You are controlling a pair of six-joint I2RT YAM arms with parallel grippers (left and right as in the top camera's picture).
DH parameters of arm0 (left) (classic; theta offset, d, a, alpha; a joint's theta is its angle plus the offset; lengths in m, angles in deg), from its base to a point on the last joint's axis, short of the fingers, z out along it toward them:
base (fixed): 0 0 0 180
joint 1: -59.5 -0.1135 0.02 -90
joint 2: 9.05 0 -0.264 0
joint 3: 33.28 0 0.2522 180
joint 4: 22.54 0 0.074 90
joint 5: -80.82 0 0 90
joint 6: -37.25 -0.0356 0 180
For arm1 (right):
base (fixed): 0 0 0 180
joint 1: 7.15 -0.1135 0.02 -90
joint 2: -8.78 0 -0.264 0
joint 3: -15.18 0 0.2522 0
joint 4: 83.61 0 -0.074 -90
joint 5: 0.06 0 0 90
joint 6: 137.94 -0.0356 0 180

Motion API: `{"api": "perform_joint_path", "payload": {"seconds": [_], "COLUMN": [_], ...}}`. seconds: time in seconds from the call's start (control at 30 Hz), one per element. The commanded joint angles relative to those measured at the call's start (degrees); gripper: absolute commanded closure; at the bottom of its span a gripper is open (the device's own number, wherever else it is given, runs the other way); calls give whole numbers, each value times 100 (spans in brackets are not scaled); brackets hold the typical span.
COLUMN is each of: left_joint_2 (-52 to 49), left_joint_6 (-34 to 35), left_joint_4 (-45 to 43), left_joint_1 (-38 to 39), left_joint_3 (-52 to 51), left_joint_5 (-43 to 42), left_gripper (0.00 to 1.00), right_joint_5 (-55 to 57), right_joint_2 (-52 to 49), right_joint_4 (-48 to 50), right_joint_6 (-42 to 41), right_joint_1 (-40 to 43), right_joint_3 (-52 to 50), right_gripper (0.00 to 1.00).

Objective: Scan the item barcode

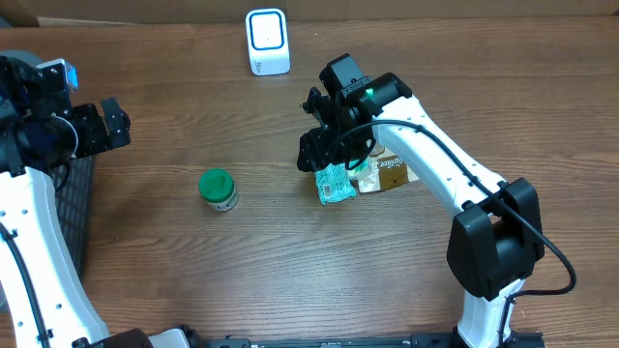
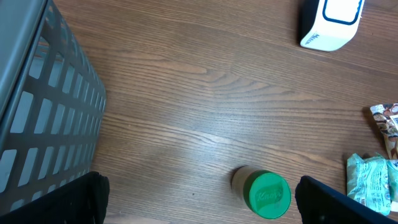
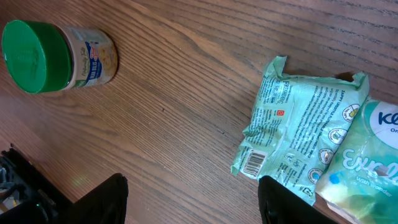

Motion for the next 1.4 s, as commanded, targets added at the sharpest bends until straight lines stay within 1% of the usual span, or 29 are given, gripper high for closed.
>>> {"api": "perform_joint_path", "payload": {"seconds": [0.0,1.37], "left_joint_2": [-22,-22], "left_joint_6": [-70,-70], "left_joint_4": [-15,-15], "left_joint_1": [15,15], "left_joint_3": [17,17], "left_joint_5": [-63,-63], "left_gripper": [1,0], "right_joint_5": [-28,-31], "right_joint_2": [166,166], "right_joint_4": [28,144], "right_joint_6": [7,15], "right_joint_1": [26,26], "right_joint_3": [-7,-7], "right_gripper": [36,35]}}
